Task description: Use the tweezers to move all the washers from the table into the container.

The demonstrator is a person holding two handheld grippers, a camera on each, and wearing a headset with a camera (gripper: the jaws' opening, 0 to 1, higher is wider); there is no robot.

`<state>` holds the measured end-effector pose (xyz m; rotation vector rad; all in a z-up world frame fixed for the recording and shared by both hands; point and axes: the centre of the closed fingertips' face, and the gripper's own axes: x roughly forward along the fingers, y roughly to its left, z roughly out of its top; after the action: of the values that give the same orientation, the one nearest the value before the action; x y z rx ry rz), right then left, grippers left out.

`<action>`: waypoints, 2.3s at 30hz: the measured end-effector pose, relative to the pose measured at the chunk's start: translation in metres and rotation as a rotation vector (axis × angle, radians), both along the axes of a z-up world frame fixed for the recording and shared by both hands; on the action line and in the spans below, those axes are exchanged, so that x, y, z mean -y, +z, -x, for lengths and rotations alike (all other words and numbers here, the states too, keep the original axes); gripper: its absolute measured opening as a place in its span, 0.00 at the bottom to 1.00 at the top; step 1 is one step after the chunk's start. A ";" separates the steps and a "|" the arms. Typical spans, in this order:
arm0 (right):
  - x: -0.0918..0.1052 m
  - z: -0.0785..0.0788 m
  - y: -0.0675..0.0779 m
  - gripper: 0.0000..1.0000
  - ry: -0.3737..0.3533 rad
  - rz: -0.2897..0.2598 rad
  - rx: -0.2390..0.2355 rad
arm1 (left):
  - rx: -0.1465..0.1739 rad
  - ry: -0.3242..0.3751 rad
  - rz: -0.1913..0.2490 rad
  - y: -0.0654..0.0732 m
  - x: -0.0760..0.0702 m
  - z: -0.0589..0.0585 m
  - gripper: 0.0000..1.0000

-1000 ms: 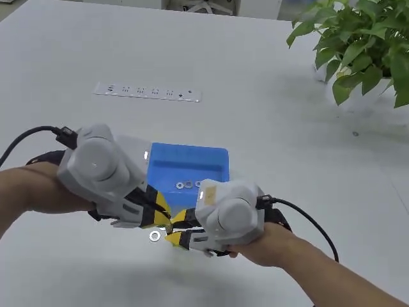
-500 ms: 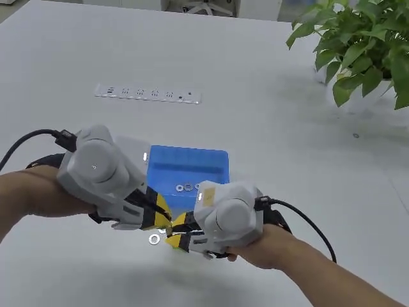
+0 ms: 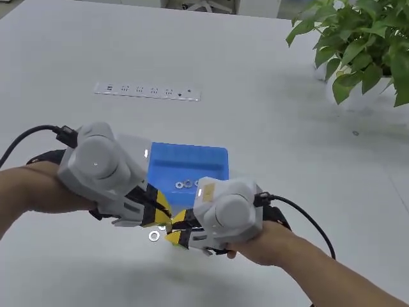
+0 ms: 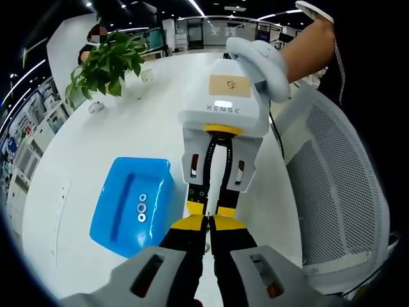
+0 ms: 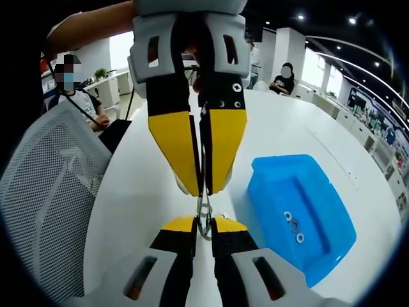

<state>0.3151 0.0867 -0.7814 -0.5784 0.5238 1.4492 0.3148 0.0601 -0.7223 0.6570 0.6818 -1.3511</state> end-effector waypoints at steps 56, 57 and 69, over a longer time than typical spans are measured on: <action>-0.004 -0.045 0.062 0.11 -0.010 -0.041 0.127 | 0.111 -0.013 0.008 0.061 -0.002 -0.037 0.06; -0.004 -0.047 0.062 0.11 -0.011 -0.041 0.129 | 0.114 -0.014 0.008 0.062 -0.002 -0.039 0.06; -0.005 -0.069 0.058 0.11 -0.024 -0.038 0.132 | 0.114 -0.008 0.014 0.057 -0.006 -0.061 0.06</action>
<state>0.3836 0.0914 -0.7235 -0.6307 0.3967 1.3848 0.3757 0.0663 -0.6657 0.7210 0.5782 -1.3136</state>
